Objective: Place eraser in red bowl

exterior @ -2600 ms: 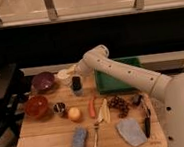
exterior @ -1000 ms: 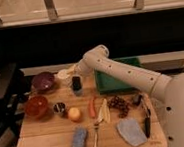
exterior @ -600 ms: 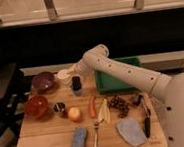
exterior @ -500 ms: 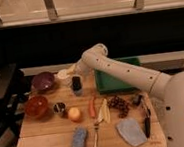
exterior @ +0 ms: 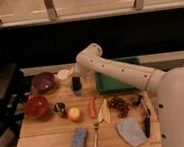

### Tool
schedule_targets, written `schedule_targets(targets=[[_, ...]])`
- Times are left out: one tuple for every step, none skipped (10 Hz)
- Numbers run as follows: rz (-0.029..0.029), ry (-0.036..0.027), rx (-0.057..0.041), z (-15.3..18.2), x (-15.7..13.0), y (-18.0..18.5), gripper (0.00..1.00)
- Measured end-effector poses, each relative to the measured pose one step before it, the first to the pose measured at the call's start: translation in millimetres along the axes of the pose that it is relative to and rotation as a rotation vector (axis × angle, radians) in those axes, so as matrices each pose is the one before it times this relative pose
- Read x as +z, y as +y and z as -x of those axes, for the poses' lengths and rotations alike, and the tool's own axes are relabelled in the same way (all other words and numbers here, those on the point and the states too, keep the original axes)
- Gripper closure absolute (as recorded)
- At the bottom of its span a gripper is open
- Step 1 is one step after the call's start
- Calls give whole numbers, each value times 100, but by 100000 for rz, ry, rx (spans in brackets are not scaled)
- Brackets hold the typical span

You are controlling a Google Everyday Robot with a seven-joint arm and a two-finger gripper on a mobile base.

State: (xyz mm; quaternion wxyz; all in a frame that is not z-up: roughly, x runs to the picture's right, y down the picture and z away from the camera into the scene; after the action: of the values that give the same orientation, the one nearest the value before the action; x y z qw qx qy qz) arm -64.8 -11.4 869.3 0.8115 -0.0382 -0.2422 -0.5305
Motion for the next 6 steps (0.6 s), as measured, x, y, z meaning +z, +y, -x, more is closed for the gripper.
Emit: schedule_targets(targets=[[-602, -70, -198, -135, 209, -181, 30], [-371, -39, 227, -296, 196, 98, 30], [-507, 84, 457, -353, 94, 167, 30], [-427, -142, 115, -154, 186, -4, 30], [-787, -359, 247, -282, 344, -56, 30], [-368, -511, 98, -146, 302, -11, 30]])
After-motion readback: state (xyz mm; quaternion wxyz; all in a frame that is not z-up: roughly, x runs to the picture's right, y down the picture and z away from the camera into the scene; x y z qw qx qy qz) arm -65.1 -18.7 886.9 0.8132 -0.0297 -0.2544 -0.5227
